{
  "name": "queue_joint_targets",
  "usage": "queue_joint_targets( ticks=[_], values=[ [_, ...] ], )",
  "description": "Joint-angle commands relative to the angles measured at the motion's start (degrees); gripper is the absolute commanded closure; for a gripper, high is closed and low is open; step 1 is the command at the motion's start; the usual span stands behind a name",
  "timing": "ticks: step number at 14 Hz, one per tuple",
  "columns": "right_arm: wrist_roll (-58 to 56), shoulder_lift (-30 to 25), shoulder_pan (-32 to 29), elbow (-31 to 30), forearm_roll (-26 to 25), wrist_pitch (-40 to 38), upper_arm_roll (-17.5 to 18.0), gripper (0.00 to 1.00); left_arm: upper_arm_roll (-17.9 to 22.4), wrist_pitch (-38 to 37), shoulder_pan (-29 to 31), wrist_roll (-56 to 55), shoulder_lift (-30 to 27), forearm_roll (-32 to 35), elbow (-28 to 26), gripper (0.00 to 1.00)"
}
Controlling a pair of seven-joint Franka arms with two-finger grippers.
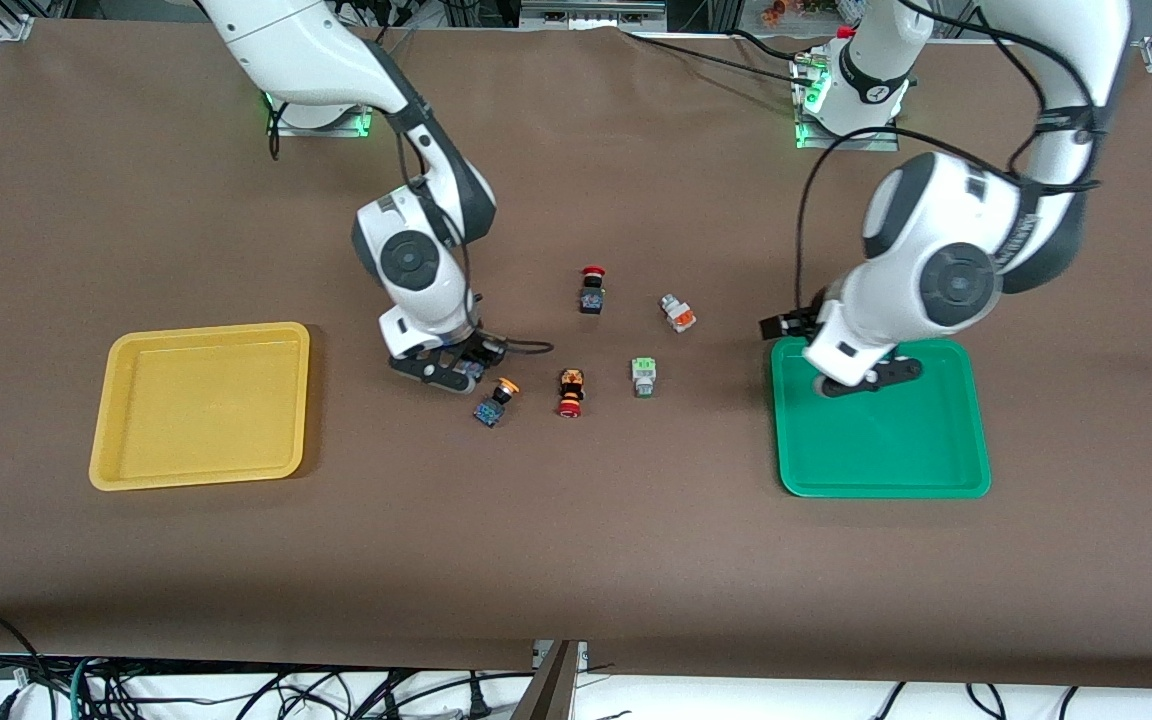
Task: Place green and yellow buttons in trays
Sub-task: 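Carry the button to the yellow tray while the left gripper reaches the white button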
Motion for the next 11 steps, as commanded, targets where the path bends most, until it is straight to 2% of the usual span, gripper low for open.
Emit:
queue_joint_targets(
  ticks=[1,3,4,5,6,8,11],
  values=[
    [-14.94,-4.22,-7.07,0.20,0.19,-7.93,-1.76,1.00,0.52,2.65,-1.88,-6.58,-1.20,-0.69,-4.46,0.00],
    [-26.55,-5.19,-9.11,0.29,0.19,-10.59,-7.02,1.00,0.52,5.10,-3.30,-10.63,1.52,-0.69,-4.56,0.00],
    [-32.09,-5.20,-9.20,0.20,0.19,-10.68,-10.79,1.00,0.52,6.77,-3.38,-11.00,3.27,-1.04,-4.82,0.00],
    [-38.06,-4.85,-9.38,0.20,0.19,-10.86,-14.48,1.00,0.52,9.83,-3.47,-11.17,4.51,-1.39,-5.69,0.00],
    [-43.43,-4.50,-10.60,0.03,0.37,-10.77,-16.70,1.00,0.43,13.69,-4.00,-11.44,5.22,-1.40,-7.61,0.00],
    [-49.09,-3.97,-15.68,0.02,0.37,-10.69,-16.81,1.00,0.17,20.73,-5.66,-14.67,5.40,-1.48,-11.31,0.00],
    [-55.15,-1.78,-20.96,0.20,0.37,-8.59,-16.81,1.00,0.17,22.68,-10.31,-22.66,6.45,-1.48,-11.67,0.00]
  ],
)
